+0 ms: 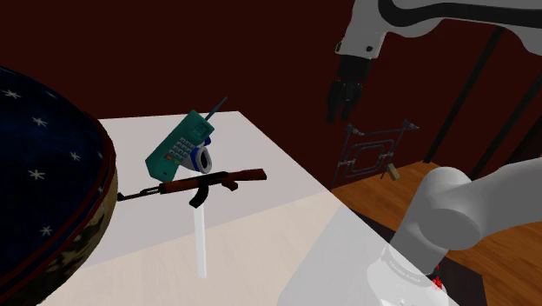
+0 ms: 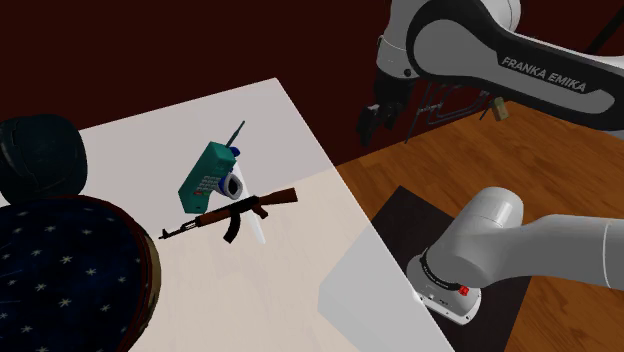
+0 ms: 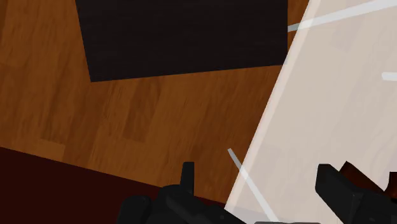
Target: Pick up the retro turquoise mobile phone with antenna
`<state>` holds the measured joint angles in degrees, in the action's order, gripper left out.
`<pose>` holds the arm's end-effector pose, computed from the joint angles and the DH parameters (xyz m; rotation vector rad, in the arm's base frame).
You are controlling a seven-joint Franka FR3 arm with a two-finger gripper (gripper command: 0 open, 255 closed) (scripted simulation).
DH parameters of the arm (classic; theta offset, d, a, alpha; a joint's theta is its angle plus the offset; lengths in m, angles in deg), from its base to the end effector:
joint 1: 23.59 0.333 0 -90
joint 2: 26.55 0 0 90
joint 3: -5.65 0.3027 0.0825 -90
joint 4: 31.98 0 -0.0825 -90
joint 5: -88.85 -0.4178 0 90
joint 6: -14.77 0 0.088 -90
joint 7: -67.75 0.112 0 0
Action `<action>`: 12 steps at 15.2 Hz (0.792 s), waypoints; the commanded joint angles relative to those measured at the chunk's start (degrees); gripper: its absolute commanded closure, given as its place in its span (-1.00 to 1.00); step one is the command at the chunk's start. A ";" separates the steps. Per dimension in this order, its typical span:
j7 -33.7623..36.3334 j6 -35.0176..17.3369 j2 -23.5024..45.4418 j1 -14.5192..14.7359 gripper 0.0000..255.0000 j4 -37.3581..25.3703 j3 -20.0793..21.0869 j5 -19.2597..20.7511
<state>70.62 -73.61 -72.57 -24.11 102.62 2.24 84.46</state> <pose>0.3424 -0.0192 0.5833 -3.0185 0.1487 0.0065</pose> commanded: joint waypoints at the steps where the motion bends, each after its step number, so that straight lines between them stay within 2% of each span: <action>1: 0.00 0.00 0.00 0.00 -1.00 0.00 0.00 0.00; 12: 8.73 -17.24 9.83 4.61 -1.00 0.61 4.34 -16.81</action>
<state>78.84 -88.57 -64.29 -19.96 103.35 6.19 69.32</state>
